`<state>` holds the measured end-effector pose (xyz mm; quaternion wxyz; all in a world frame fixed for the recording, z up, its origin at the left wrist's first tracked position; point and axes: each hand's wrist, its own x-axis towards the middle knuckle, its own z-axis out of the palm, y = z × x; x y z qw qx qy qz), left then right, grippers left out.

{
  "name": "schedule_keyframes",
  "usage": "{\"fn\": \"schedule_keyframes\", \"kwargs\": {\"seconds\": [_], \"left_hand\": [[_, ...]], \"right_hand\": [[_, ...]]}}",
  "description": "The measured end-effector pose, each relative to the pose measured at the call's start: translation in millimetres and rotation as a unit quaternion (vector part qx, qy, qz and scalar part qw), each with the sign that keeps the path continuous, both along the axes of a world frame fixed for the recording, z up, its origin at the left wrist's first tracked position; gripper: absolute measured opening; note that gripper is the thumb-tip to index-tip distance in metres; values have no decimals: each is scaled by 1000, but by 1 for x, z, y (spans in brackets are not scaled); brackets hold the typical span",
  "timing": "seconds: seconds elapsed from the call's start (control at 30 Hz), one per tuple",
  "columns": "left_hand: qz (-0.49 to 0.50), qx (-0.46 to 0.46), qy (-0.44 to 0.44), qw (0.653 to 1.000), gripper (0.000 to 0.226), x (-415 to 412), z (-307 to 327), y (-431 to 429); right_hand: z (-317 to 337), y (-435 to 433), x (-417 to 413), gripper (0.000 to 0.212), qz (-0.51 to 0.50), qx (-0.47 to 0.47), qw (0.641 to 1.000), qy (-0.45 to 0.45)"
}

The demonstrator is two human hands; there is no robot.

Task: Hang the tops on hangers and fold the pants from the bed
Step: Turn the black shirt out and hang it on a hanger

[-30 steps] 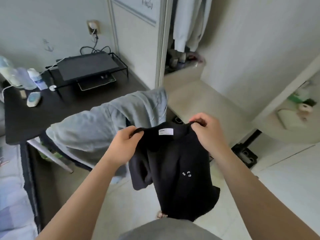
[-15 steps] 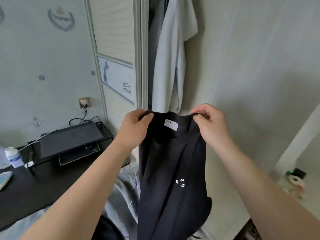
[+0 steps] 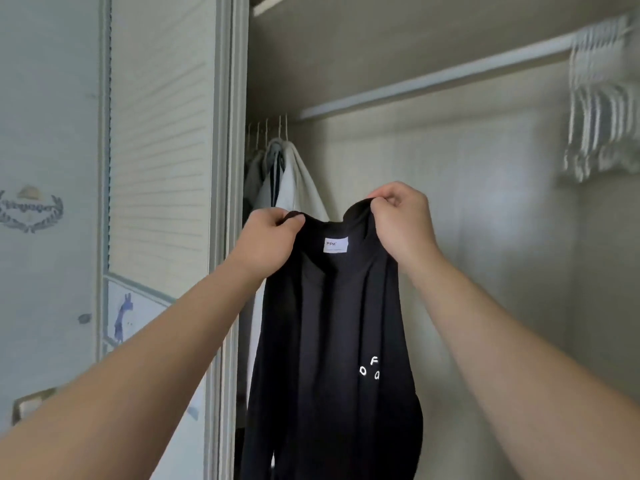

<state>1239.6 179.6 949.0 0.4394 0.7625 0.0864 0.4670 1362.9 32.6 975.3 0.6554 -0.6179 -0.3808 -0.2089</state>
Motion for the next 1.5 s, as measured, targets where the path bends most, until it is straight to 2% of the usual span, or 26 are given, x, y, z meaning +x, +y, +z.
{"fn": "schedule_keyframes", "kwargs": {"seconds": [0.1, 0.2, 0.3, 0.43, 0.53, 0.6, 0.67, 0.7, 0.77, 0.83, 0.9, 1.07, 1.3, 1.37, 1.43, 1.5], "left_hand": [[2, 37, -30, 999, 30, 26, 41, 20], [18, 80, -46, 996, 34, 54, 79, 32], [21, 109, -53, 992, 28, 79, 118, 32], [7, 126, -50, 991, 28, 106, 160, 20], [27, 148, -49, 987, 35, 123, 188, 1], [48, 175, -50, 982, 38, 133, 203, -14], [54, 196, -48, 978, 34, 142, 212, -27], [50, 200, -46, 977, 33, 147, 214, -34], [41, 204, -43, 977, 34, 158, 215, -44], [37, 206, -43, 977, 34, 166, 215, -51], [37, 206, -43, 977, 30, 171, 214, -54], [69, 229, -40, 970, 34, 176, 212, -49], [77, 242, -36, 967, 31, 180, 205, -40], [82, 238, -39, 967, 31, 178, 205, -38], [97, 236, -41, 966, 30, 174, 205, -35], [122, 235, -47, 963, 30, 167, 205, -29]], "right_hand": [[43, 9, 20, 22, -82, -25, 993, -77], [80, 12, 44, 19, -167, -69, 975, -128], [117, 5, 66, 18, -269, -159, 936, -163], [157, -20, 87, 22, -448, -316, 799, -246], [181, -46, 96, 11, -540, -411, 696, -235], [196, -69, 101, 6, -610, -423, 629, -231], [205, -93, 107, 21, -676, -416, 566, -221], [206, -105, 110, 29, -700, -415, 542, -210], [205, -123, 118, 38, -722, -423, 518, -179], [204, -134, 124, 41, -727, -433, 515, -139], [200, -140, 128, 40, -724, -429, 527, -119], [199, -144, 134, 36, -714, -391, 567, -124], [204, -143, 135, 34, -715, -356, 579, -162], [205, -134, 132, 33, -688, -329, 621, -180], [206, -124, 127, 29, -634, -280, 698, -178], [207, -113, 120, 16, -574, -218, 775, -152]]}}
